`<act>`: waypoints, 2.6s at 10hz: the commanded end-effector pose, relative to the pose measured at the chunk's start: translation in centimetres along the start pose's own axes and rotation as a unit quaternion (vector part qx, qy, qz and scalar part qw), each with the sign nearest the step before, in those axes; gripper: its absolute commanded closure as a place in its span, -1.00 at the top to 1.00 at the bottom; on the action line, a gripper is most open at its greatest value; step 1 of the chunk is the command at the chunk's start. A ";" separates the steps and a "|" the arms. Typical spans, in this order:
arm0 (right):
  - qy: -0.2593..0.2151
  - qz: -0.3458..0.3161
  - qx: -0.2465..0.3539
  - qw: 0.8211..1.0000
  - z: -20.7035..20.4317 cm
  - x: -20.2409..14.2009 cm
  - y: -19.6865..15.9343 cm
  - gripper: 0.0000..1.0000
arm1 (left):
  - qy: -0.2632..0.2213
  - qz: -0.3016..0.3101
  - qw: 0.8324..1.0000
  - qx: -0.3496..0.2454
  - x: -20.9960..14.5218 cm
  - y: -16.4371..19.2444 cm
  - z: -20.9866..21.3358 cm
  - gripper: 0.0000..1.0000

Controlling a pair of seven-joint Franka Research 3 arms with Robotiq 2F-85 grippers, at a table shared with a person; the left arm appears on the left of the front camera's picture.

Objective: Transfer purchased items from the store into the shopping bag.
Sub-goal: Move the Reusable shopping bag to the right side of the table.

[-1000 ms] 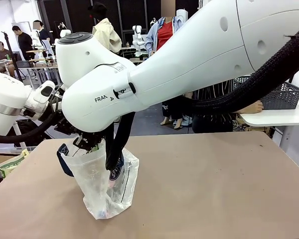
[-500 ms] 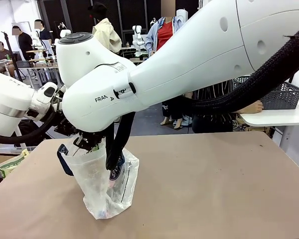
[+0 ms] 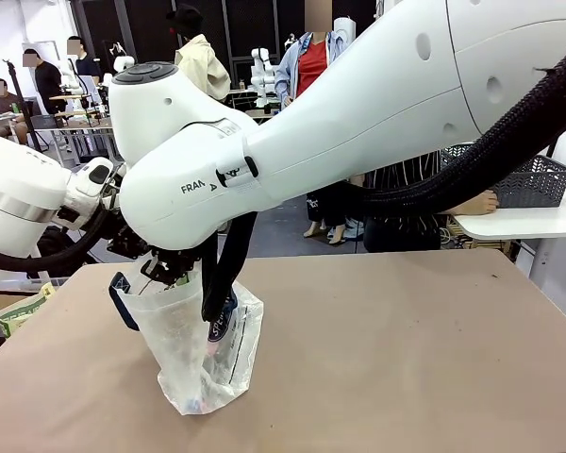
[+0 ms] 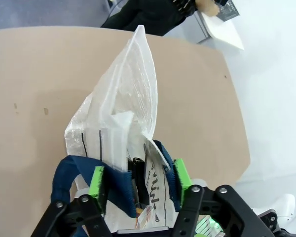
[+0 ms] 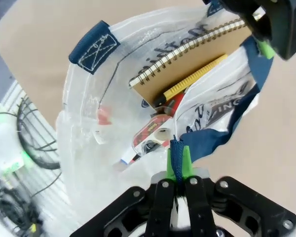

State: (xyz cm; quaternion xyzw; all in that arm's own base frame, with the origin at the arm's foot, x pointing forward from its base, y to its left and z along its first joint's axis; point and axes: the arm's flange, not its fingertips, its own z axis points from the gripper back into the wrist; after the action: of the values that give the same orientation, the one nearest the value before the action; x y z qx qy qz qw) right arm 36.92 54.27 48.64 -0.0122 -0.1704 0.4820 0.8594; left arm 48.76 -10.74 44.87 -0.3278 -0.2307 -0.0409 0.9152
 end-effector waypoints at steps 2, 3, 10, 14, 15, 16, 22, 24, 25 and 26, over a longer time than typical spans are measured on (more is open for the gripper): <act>-0.002 0.001 -0.016 1.000 -0.1 0.0 0.8 -1.00 | -0.007 0.021 1.000 0.016 1.1 0.5 -0.2 -1.00; -0.001 0.001 -0.016 1.000 -0.2 0.0 0.8 -1.00 | -0.007 0.022 1.000 0.018 1.1 0.5 -0.2 -1.00; -0.006 0.001 -0.015 1.000 -0.1 0.0 0.8 -1.00 | -0.007 0.027 0.999 0.024 1.1 0.3 -0.4 -1.00; -0.001 -0.001 -0.014 1.000 0.1 -0.3 0.6 -0.50 | -0.005 0.017 1.000 0.021 1.0 0.0 -0.5 -1.00; -0.006 -0.006 -0.012 1.000 0.4 -0.6 0.3 -0.10 | -0.005 0.018 1.000 0.021 1.0 0.0 -0.4 -1.00; -0.010 -0.008 -0.014 1.000 0.7 -0.8 0.1 0.29 | -0.007 0.017 1.000 0.018 0.9 -0.1 -0.4 -1.00; -0.092 -0.019 -0.006 0.996 8.5 -6.5 -4.1 1.00 | -0.003 0.011 1.000 0.022 0.8 -0.7 -0.6 -1.00; -0.120 -0.099 -0.028 0.987 10.8 -9.9 -9.2 1.00 | 0.000 0.007 1.000 0.021 1.2 -0.7 -0.8 -1.00; -0.105 -0.158 -0.048 0.981 11.0 -11.7 -13.0 1.00 | 0.000 0.002 1.000 0.027 1.3 -0.6 -0.8 -1.00; -0.079 -0.232 -0.068 0.967 11.0 -14.3 -17.6 1.00 | 0.000 -0.002 0.999 0.039 1.0 -0.9 -0.6 -1.00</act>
State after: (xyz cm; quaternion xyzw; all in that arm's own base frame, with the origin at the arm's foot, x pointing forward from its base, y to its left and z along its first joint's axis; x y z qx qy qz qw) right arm 39.95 34.82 59.77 0.0173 -0.2783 0.3196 0.9056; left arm 49.42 -11.40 45.03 -0.3105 -0.2329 -0.0366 0.9209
